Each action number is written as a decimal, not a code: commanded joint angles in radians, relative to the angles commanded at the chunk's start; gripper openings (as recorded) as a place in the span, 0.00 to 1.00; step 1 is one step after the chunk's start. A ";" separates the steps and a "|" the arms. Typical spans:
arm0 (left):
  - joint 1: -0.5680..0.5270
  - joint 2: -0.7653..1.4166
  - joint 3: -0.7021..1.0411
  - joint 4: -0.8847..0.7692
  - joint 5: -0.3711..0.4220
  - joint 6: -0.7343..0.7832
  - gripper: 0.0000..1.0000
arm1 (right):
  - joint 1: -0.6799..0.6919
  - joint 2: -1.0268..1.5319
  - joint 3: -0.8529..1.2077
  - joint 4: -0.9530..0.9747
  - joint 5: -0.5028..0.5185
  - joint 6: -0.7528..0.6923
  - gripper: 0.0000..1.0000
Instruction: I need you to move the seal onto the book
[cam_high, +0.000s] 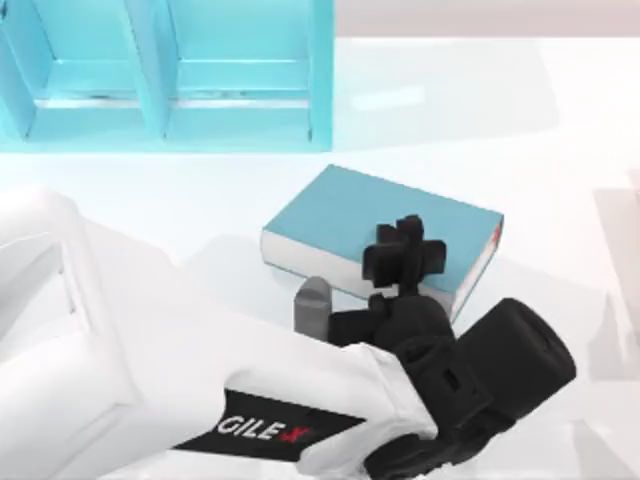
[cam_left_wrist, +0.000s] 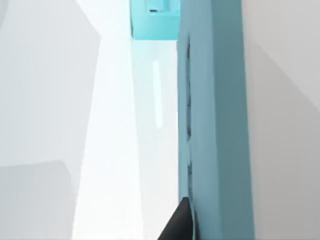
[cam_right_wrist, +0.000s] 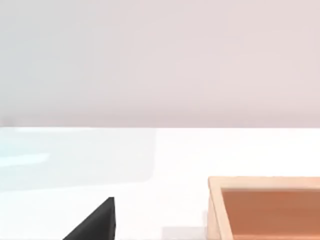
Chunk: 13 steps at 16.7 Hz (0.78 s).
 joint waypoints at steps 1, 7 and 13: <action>0.000 0.009 -0.004 0.013 0.000 0.000 0.00 | 0.000 0.000 0.000 0.000 0.000 0.000 1.00; 0.001 0.056 -0.025 0.081 0.001 0.002 0.00 | 0.000 0.000 0.000 0.000 0.000 0.000 1.00; 0.001 0.056 -0.025 0.081 0.001 0.002 0.30 | 0.000 0.000 0.000 0.000 0.000 0.000 1.00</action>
